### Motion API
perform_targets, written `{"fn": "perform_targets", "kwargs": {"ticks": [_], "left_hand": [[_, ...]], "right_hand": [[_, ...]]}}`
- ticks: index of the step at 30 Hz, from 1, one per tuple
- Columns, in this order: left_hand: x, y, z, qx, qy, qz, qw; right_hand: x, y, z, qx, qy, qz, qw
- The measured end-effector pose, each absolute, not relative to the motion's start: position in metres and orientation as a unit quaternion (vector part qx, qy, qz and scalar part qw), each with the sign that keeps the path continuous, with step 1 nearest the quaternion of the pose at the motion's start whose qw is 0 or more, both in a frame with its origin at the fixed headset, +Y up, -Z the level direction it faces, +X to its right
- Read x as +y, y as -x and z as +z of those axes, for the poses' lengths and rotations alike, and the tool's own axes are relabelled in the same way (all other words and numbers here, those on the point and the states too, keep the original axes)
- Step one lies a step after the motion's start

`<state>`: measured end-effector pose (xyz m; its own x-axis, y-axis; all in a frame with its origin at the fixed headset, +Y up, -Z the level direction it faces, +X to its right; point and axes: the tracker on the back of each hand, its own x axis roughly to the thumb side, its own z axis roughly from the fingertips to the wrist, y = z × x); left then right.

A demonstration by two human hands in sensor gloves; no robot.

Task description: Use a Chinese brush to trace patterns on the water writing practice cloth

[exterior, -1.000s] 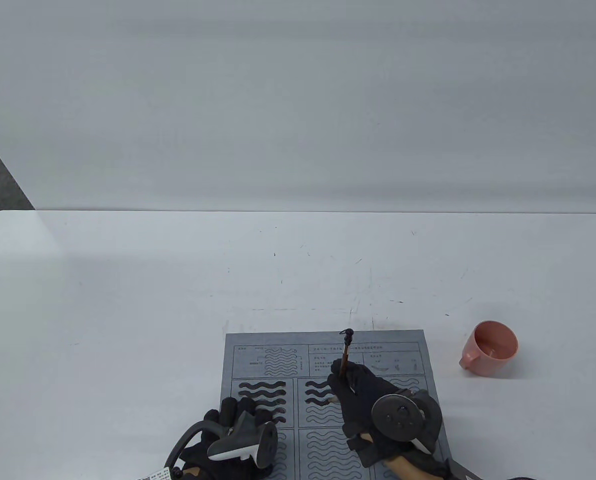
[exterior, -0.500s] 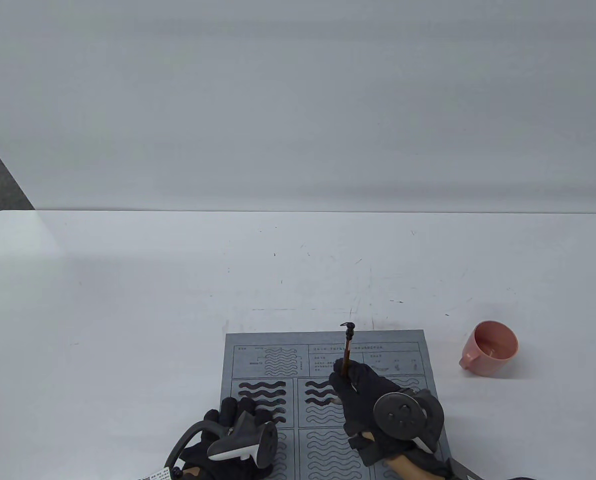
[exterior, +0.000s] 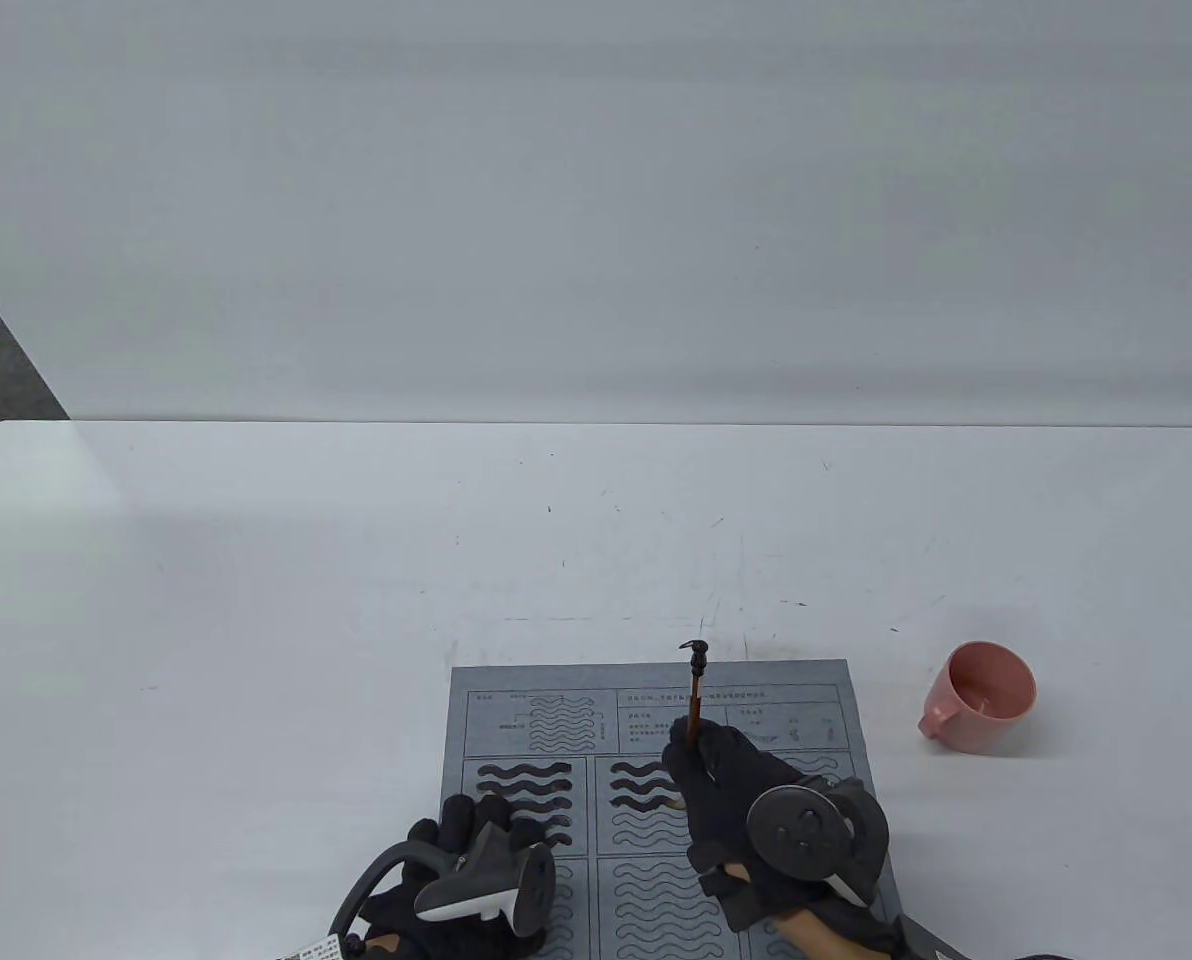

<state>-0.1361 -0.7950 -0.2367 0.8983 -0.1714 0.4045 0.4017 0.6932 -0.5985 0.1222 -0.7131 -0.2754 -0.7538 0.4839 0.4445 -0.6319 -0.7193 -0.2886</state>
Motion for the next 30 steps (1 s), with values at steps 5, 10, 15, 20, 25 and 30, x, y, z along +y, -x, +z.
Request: {"fn": "perform_targets", "kwargs": {"ticks": [5,10,15,20,25,30], "left_hand": [[-0.7950,0.1361,-0.2367,-0.161,0.358,-0.158,0.906],[-0.7950,0.1361,-0.2367,-0.161,0.358,-0.158,0.906],[-0.7950,0.1361,-0.2367,-0.161,0.358,-0.158,0.906],[-0.7950,0.1361,-0.2367,-0.161,0.358,-0.158,0.906],[-0.7950,0.1361,-0.2367,-0.161,0.358,-0.158,0.906],[-0.7950,0.1361,-0.2367,-0.161,0.358,-0.158,0.906]], "right_hand": [[-0.7131,-0.1231,-0.2757,-0.215,-0.169,0.912,0.307],[-0.7127,-0.1235,-0.2756,-0.216,-0.168,0.912,0.306],[-0.7126,-0.1239,-0.2754,-0.219,-0.163,0.915,0.296],[-0.7122,-0.1250,-0.2751,-0.222,-0.159,0.916,0.294],[-0.7118,-0.1253,-0.2749,-0.226,-0.155,0.917,0.290],[-0.7115,-0.1259,-0.2748,-0.230,-0.153,0.918,0.286]]}}
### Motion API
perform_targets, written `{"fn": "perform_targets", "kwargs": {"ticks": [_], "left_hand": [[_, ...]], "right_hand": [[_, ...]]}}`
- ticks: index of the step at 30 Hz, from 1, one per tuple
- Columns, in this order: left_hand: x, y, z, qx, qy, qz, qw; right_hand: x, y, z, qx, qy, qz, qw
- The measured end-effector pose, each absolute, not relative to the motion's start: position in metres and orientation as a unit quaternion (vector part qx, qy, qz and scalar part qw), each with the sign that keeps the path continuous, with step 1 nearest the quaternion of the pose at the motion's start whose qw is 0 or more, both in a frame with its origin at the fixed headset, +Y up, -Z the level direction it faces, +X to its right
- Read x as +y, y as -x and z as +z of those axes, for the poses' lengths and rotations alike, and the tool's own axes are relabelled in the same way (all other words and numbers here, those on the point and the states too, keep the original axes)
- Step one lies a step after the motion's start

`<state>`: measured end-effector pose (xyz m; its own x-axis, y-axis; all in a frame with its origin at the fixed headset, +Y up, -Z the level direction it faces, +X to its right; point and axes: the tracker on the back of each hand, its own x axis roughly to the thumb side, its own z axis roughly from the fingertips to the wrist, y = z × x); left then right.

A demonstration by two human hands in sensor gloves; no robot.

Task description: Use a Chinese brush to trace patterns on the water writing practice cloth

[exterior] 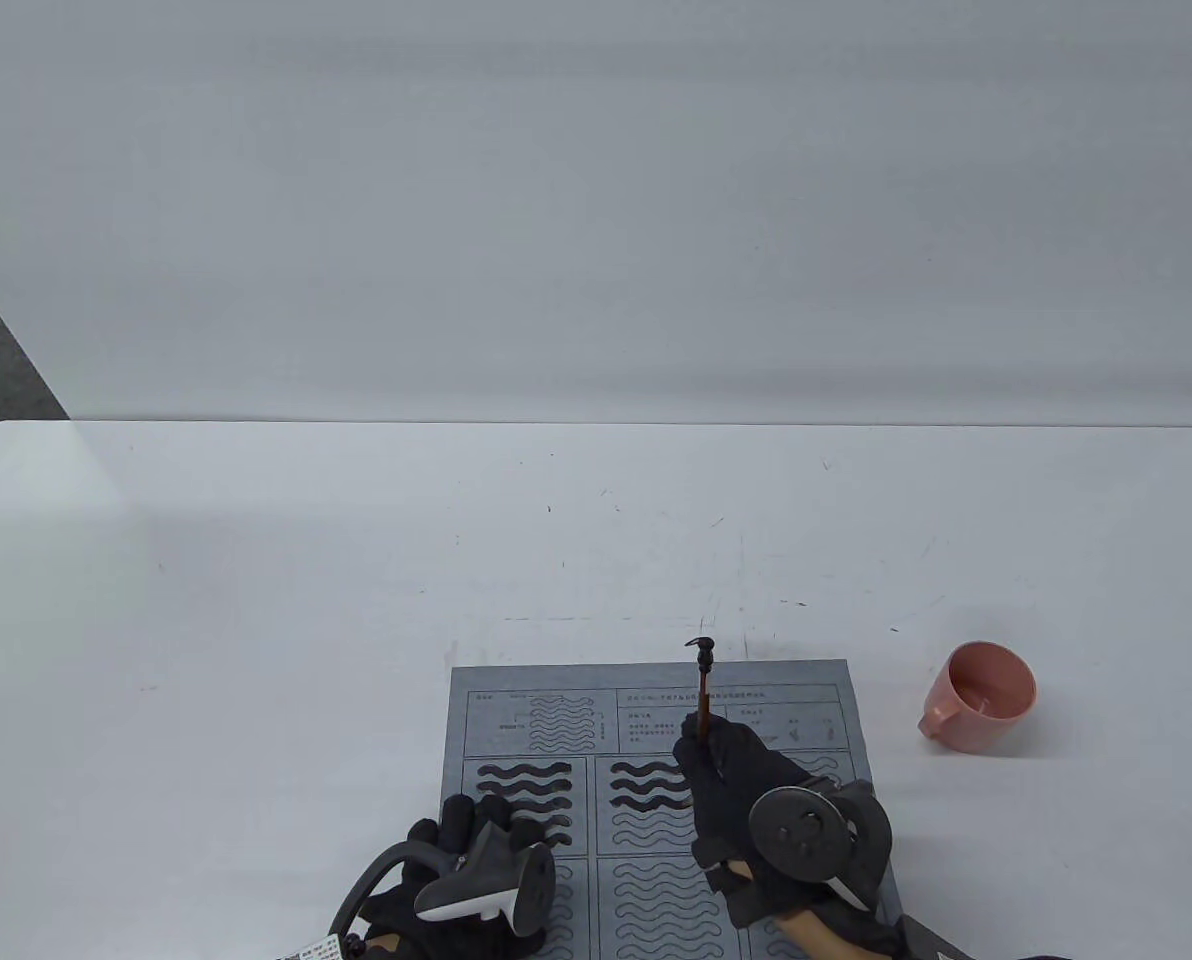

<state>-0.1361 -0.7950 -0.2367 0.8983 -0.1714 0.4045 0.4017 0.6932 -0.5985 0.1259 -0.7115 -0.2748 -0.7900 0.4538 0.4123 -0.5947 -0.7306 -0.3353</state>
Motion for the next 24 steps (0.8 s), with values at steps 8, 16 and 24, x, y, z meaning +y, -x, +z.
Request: {"fn": "perform_targets", "kwargs": {"ticks": [8,16,24], "left_hand": [[-0.7950,0.1361,-0.2367,-0.161,0.358,-0.158,0.906],[-0.7950,0.1361,-0.2367,-0.161,0.358,-0.158,0.906],[-0.7950,0.1361,-0.2367,-0.161,0.358,-0.158,0.906]], "right_hand": [[-0.7118,-0.1253,-0.2742,-0.234,-0.152,0.919,0.279],[-0.7109,-0.1253,-0.2728,-0.242,-0.153,0.922,0.261],[-0.7105,-0.1256,-0.2727,-0.244,-0.147,0.923,0.260]]}}
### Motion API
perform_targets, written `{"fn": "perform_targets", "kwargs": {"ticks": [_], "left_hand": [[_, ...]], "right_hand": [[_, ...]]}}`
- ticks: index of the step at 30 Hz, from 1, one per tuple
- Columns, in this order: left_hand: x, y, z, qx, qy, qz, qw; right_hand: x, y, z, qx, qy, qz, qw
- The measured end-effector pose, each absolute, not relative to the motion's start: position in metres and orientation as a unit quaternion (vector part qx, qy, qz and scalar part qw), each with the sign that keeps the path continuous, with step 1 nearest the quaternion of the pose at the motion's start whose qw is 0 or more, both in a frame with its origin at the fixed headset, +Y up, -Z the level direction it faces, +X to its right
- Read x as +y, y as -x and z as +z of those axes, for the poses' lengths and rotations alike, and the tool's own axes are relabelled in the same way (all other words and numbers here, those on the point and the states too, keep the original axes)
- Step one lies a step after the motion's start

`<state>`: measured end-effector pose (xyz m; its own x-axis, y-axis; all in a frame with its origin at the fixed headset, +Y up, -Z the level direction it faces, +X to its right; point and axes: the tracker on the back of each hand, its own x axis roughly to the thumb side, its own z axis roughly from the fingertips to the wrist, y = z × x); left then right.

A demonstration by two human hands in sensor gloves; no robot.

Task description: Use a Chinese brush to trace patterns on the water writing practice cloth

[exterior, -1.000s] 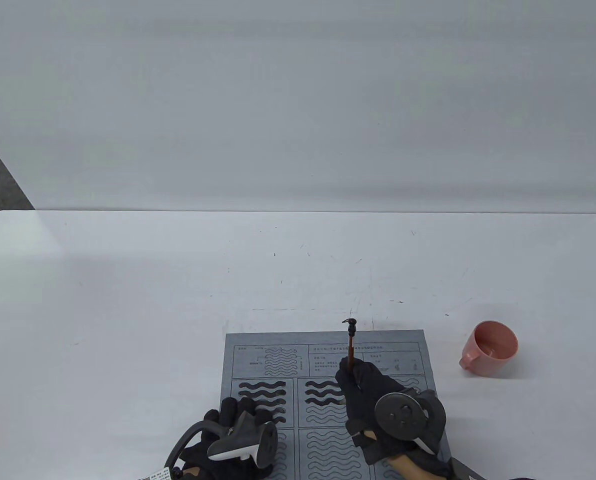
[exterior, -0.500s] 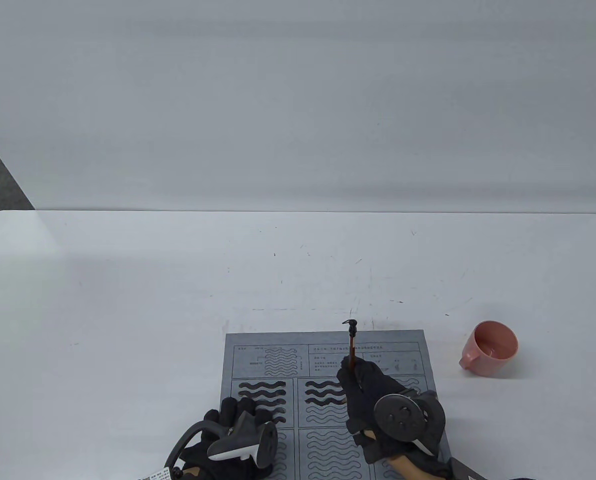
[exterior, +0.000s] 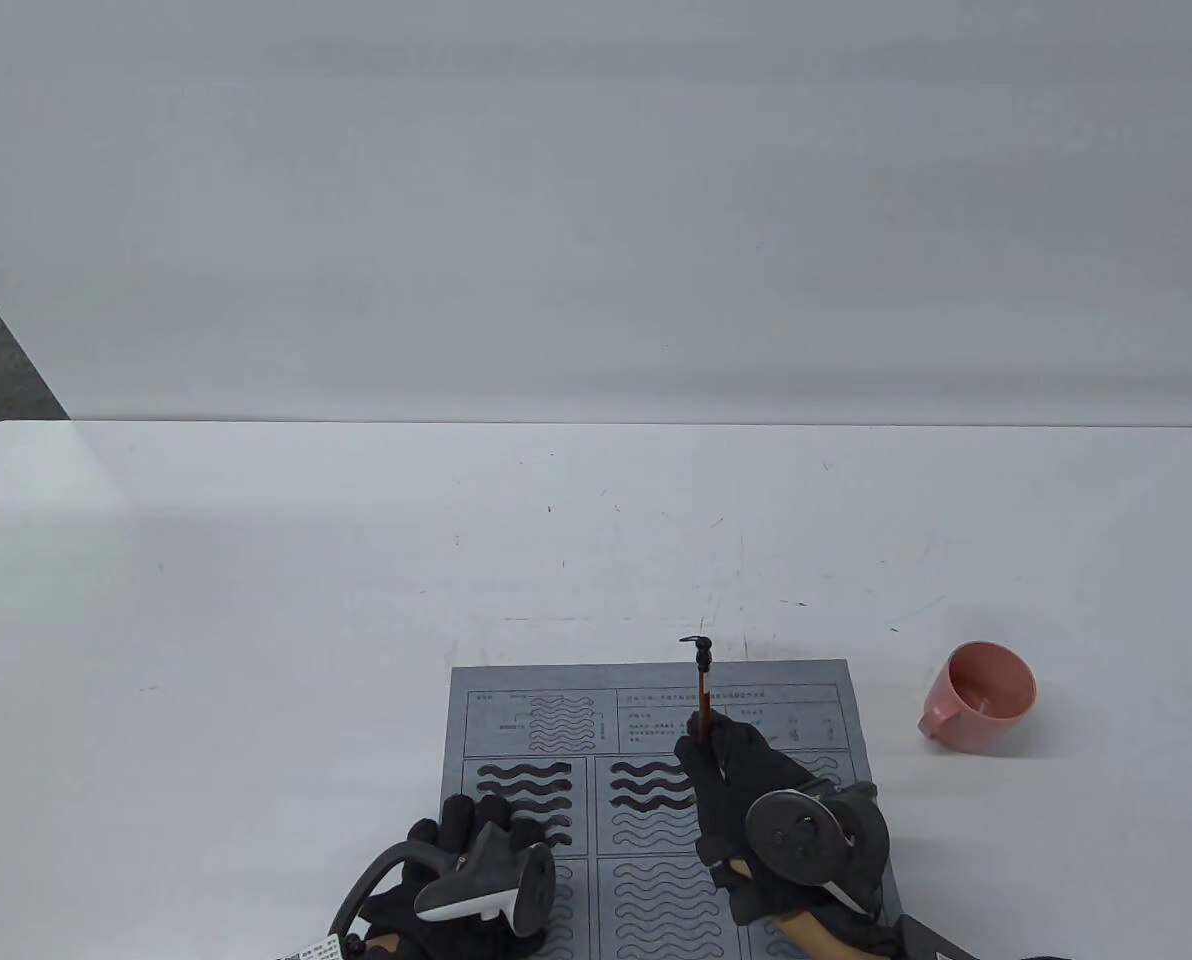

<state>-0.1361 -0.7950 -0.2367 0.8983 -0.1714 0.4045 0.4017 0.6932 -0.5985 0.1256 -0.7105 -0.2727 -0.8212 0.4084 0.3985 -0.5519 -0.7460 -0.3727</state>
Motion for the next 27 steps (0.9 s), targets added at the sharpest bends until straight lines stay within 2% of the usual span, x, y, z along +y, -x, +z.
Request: {"fn": "perform_targets", "kwargs": {"ticks": [27], "left_hand": [[-0.7950,0.1361,-0.2367,-0.161,0.358,-0.158,0.906]], "right_hand": [[-0.7084,-0.1282,-0.2720,-0.248,-0.131,0.927,0.248]]}}
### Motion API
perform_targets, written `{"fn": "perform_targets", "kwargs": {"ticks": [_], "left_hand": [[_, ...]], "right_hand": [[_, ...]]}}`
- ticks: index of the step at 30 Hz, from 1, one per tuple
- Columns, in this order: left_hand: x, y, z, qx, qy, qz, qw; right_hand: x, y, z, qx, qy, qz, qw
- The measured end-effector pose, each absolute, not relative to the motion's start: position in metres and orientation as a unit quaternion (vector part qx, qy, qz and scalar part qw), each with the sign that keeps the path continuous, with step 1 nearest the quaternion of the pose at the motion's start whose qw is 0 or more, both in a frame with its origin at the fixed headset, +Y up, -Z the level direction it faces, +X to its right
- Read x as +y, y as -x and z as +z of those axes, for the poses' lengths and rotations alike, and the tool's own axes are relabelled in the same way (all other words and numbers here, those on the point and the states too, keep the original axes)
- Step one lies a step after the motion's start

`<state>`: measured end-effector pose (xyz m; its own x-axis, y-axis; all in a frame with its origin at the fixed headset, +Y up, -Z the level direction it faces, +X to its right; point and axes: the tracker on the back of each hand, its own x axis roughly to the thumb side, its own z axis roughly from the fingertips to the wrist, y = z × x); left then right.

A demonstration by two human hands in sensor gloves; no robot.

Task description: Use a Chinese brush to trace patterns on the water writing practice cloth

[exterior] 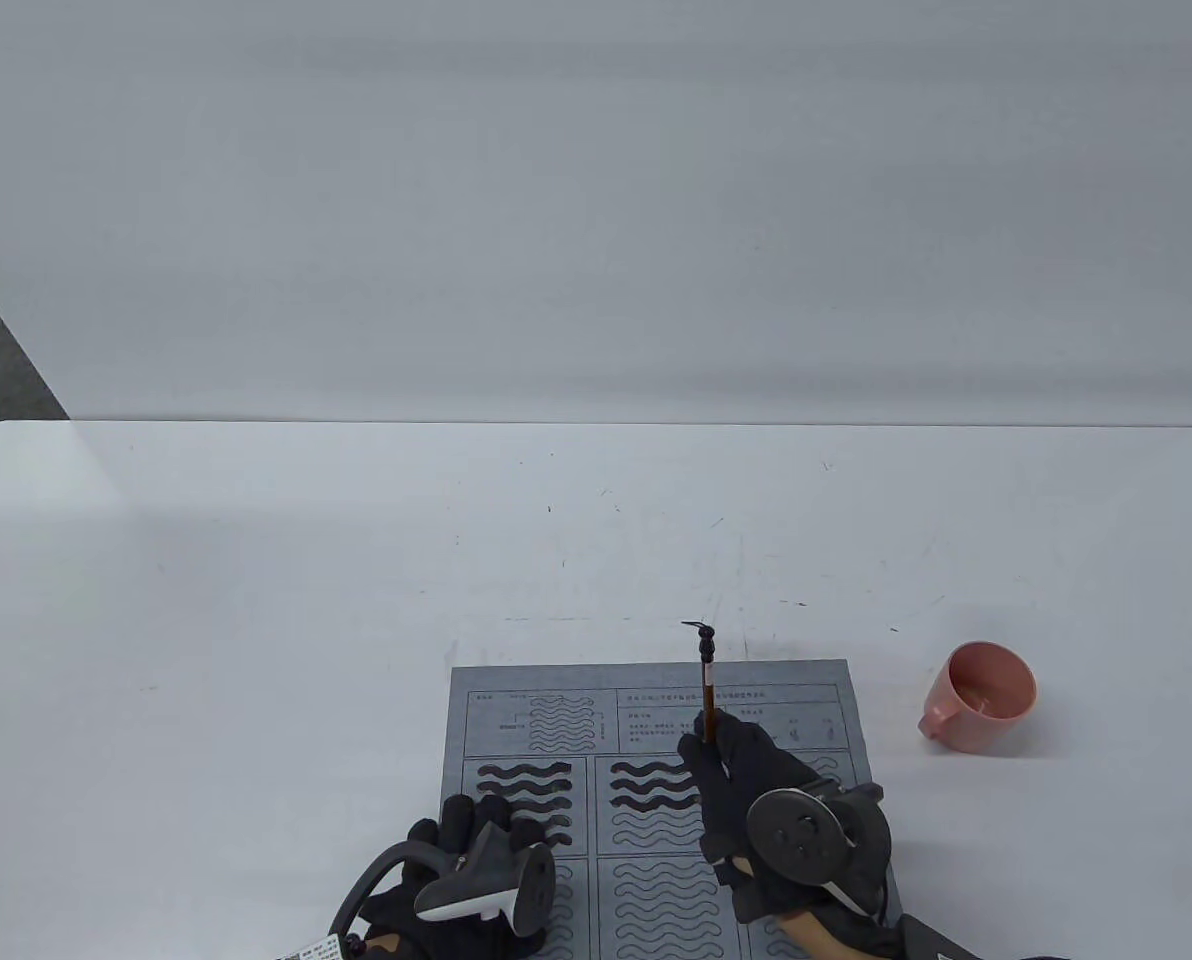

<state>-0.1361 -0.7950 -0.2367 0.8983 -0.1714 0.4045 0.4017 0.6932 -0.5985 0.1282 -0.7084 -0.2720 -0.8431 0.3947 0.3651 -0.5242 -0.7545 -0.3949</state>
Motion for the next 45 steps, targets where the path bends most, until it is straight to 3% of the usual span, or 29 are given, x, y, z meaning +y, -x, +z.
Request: {"fn": "perform_targets", "kwargs": {"ticks": [22,30,36,41,45], "left_hand": [[-0.795,0.136,-0.237,-0.161,0.358,-0.158,0.906],[-0.795,0.136,-0.236,-0.161,0.360,-0.157,0.905],[-0.796,0.136,-0.236,-0.162,0.360,-0.156,0.906],[-0.796,0.137,-0.237,-0.161,0.360,-0.157,0.905],[-0.796,0.136,-0.237,-0.161,0.359,-0.159,0.906]], "right_hand": [[-0.707,-0.129,-0.271,-0.249,-0.135,0.925,0.255],[-0.677,-0.126,-0.251,-0.257,-0.175,0.886,0.345],[-0.651,-0.125,-0.235,-0.165,-0.197,0.824,0.505],[-0.646,-0.117,-0.230,-0.194,-0.229,0.838,0.455],[-0.666,-0.108,-0.226,-0.136,-0.273,0.813,0.496]]}}
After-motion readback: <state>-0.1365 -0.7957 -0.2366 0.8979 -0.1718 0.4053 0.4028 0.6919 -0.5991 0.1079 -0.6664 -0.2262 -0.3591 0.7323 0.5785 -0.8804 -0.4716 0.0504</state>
